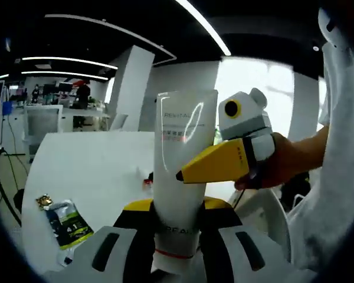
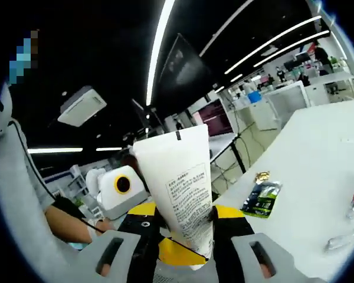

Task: Arrange the skincare products in the storage area until every visible bottle or jar stands upright without overlapping.

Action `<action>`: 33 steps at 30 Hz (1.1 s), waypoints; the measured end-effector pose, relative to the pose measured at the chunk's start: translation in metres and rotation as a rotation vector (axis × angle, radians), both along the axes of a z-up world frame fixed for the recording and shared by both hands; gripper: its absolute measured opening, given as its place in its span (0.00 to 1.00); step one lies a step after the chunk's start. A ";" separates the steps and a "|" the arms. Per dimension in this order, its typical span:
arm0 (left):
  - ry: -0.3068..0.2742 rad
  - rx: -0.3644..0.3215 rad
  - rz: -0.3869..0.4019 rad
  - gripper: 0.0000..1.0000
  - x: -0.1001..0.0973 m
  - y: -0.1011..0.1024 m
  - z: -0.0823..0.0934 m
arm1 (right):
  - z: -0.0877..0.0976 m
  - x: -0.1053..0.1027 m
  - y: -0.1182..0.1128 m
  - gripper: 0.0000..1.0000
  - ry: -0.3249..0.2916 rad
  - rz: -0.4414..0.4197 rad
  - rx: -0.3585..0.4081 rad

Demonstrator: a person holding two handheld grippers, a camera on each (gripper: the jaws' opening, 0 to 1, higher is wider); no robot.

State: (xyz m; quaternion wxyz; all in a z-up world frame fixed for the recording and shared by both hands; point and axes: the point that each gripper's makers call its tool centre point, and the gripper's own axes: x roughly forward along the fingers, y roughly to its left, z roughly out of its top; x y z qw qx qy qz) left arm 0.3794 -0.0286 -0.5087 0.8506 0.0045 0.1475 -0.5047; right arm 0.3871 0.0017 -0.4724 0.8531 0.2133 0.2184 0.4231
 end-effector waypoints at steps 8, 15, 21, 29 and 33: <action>-0.089 0.121 0.059 0.27 0.007 0.004 -0.013 | -0.018 0.014 -0.002 0.16 0.034 -0.089 -0.095; -0.161 0.131 0.038 0.31 0.011 0.004 -0.011 | -0.017 0.017 -0.002 0.07 -0.017 0.009 -0.146; -0.098 0.075 0.004 0.32 0.006 0.001 -0.008 | -0.010 0.003 0.006 0.06 -0.168 0.196 -0.232; -0.069 0.061 -0.188 0.30 -0.026 -0.015 -0.010 | -0.014 -0.046 0.020 0.06 -0.365 0.660 -0.387; -0.052 0.073 -0.198 0.25 -0.029 -0.014 -0.014 | -0.016 -0.050 0.027 0.07 -0.390 0.715 -0.410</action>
